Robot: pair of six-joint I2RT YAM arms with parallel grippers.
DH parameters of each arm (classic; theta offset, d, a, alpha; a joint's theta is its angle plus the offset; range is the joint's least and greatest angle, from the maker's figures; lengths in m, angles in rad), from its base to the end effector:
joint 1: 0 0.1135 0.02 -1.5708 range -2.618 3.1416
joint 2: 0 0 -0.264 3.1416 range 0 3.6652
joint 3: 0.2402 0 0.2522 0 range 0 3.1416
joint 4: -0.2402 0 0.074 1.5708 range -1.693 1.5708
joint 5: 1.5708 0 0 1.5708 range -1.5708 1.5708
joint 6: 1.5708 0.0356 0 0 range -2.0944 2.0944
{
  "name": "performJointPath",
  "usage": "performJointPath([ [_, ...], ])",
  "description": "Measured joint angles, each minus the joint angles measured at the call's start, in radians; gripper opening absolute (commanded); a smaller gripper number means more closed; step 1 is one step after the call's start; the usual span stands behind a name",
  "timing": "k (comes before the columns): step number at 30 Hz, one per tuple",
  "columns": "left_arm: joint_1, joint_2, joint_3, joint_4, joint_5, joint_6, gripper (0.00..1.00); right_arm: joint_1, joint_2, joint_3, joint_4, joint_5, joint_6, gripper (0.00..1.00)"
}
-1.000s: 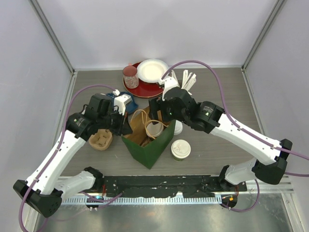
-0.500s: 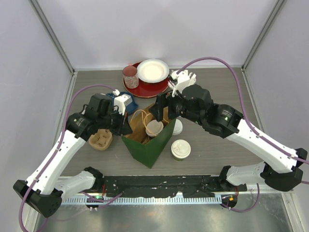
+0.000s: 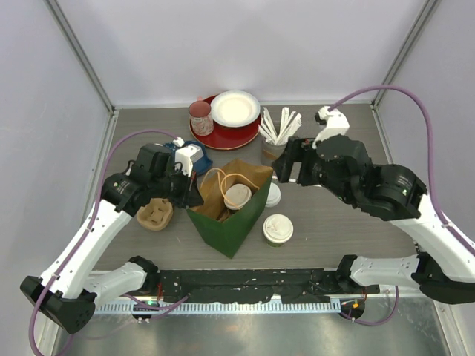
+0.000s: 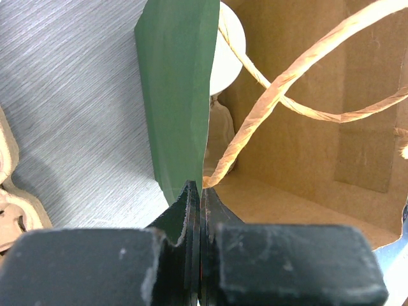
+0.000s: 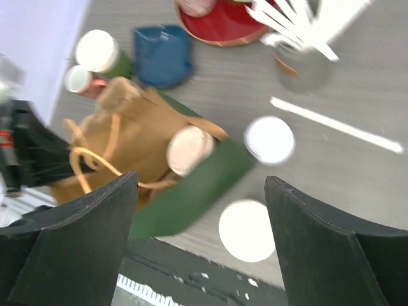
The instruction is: Pack the takeout coffee
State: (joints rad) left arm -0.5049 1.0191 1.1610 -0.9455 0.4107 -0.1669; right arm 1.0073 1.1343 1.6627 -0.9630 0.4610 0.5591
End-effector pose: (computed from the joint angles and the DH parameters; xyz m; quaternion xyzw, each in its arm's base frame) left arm 0.1591 -0.1042 0.3556 0.2279 0.8821 -0.2993 0.2836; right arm 0.1126 0.1486 0.4835 -0.0625 0.8274 0.2331 0.5071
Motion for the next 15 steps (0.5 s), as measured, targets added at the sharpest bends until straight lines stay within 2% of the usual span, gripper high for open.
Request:
performJointPath([
  [4, 0.0, 0.0, 0.0, 0.0, 0.0, 0.0, 0.0, 0.0, -0.053, -0.05, -0.227, 0.091, 0.191, 0.83],
  [8, 0.0, 0.0, 0.0, 0.0, 0.0, -0.001, 0.0, 0.0, -0.08, -0.201, -0.312, 0.079, 0.302, 0.75],
  [9, 0.0, 0.0, 0.0, 0.0, 0.0, -0.001, 0.0, 0.0, -0.081, -0.253, -0.327, 0.061, 0.318, 0.69],
  [12, 0.0, 0.002, 0.0, 0.001, 0.0, -0.001, 0.0, 0.0, -0.074, -0.401, -0.335, 0.003, 0.345, 0.61],
  [15, 0.0, 0.002, 0.0, 0.002, 0.001, -0.004, 0.0, 0.001, -0.088, -0.546, -0.277, -0.072, 0.348, 0.58],
])
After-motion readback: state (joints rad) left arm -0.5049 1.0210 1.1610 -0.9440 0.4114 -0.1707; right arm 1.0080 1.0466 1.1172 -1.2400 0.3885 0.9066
